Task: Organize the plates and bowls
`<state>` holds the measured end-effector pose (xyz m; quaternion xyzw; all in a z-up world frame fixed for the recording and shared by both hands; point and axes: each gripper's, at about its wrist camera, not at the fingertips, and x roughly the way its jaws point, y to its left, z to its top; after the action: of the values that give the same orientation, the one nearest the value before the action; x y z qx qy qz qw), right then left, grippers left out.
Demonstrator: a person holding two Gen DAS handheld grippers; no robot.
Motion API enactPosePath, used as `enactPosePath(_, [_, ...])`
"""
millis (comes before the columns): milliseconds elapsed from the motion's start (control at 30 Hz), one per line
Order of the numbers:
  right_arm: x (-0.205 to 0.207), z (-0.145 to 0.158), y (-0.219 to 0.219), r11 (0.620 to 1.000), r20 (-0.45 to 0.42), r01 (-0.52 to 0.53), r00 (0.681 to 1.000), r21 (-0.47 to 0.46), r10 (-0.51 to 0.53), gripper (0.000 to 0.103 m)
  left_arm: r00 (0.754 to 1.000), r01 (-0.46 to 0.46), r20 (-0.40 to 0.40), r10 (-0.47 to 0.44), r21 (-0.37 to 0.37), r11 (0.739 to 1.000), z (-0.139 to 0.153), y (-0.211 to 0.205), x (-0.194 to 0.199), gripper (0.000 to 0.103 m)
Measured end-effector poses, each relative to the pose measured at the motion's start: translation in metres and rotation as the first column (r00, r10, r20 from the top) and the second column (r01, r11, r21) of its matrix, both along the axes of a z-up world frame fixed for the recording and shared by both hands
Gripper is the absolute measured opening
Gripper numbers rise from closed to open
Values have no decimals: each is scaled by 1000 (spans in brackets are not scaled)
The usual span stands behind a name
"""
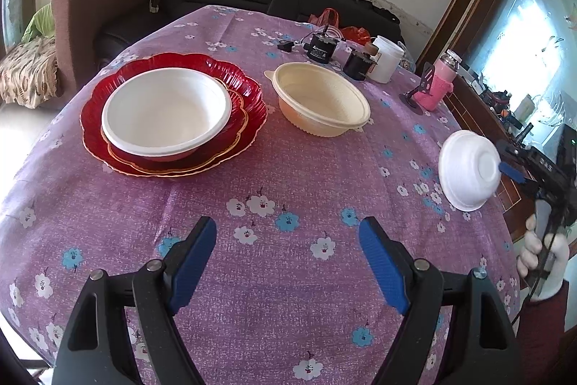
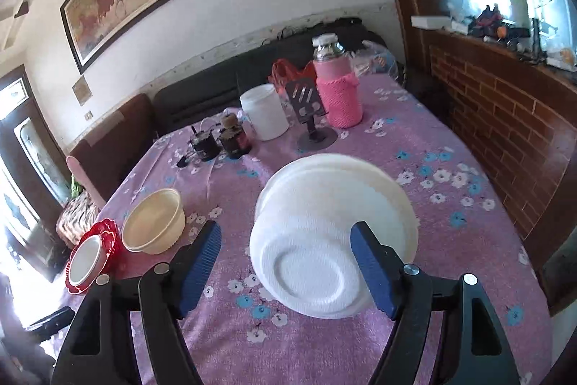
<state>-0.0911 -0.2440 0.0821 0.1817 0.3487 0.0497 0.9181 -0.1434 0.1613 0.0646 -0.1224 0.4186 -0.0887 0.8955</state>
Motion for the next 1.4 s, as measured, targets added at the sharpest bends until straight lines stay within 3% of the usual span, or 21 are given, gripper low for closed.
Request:
enactPosePath(100, [42,-20,1,997,-117,-35,992,69,43,78,1000,2,-2,-2,6,1000,0,-2,1,81])
enactPosePath(167, [51,-23,5,998,-133,-29,991,48,35,78,1000,-1,6,1,14,1000,2,-2,2,81])
enactPosePath(300, [42,-5,10,982,-49,49,997,-184,-59,78,1000,4,22,-5,21,1000,5,-5,9,81])
enactPosePath(400, [48,-9,6,946,-79,70,992,-316,-100,89,999,36,22,-36,19,999,5,-17,15,81])
enactPosePath(667, [81,-55,-7,849,-199,22,969,-527,-149,91,996,90,-4,-90,28,996,-4,-40,22,81])
enactPosePath(867, [94,-67,-27,890,-245,22,958,-456,-149,102,996,92,-16,-91,26,995,-8,-44,26,81])
enactPosePath(1000, [90,-66,-29,898,-235,20,962,-440,-137,101,995,97,-27,-96,25,995,-11,-48,28,81])
enactPosePath(1067, [87,-59,-22,889,-221,18,966,-458,-133,94,995,96,-33,-95,21,995,-13,-48,29,81])
enactPosePath(1100, [85,-53,-17,887,-207,12,971,-461,-120,62,995,95,-35,-95,22,995,-14,-48,30,81])
enactPosePath(1133, [84,-47,-16,894,-216,12,969,-448,-122,11,995,96,-36,-95,23,995,-15,-49,30,81])
enactPosePath(1167, [82,-39,-16,905,-212,21,970,-425,-122,7,995,97,-36,-97,21,995,-15,-49,30,81])
enactPosePath(1300, [68,-6,-28,963,-146,25,987,-268,-67,7,994,106,-29,-106,19,994,-14,-49,28,81])
enactPosePath(1367, [65,-3,-42,965,-147,82,982,-248,-121,14,994,110,-25,-109,18,994,-13,-49,27,81])
enactPosePath(1400, [64,-5,-50,962,-148,121,976,-246,-160,27,994,109,-24,-109,15,994,-13,-49,27,81])
